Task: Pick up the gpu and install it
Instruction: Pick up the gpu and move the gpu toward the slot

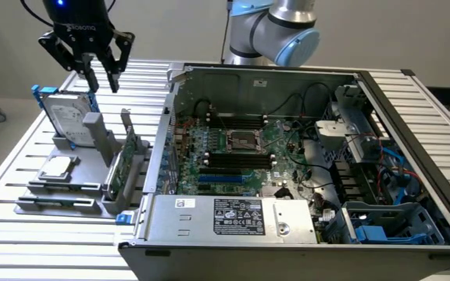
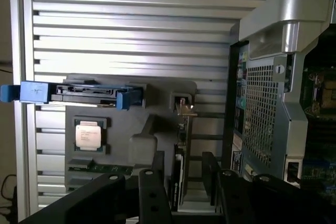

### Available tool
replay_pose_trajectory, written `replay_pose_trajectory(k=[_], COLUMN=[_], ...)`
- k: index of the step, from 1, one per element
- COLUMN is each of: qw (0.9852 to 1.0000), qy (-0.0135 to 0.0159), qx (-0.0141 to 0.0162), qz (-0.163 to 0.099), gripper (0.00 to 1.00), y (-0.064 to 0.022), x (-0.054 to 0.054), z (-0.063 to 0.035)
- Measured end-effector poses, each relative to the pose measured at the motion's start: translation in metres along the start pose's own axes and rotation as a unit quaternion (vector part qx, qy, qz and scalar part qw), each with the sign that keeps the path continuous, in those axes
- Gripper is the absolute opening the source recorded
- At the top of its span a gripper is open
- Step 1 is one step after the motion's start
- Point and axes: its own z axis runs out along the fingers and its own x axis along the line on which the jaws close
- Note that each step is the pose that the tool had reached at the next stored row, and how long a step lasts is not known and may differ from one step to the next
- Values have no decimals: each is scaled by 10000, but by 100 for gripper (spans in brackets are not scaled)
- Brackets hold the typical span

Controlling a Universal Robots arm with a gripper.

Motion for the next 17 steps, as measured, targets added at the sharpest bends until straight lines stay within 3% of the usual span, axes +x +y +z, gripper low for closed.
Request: replay_pose_trajectory(k=[9,17], qw=[10000,10000], qy=[21,18], qx=[0,0], qz=[-1,11], gripper=[42,42], y=[-403,-614], x=[20,28], z=[169,317])
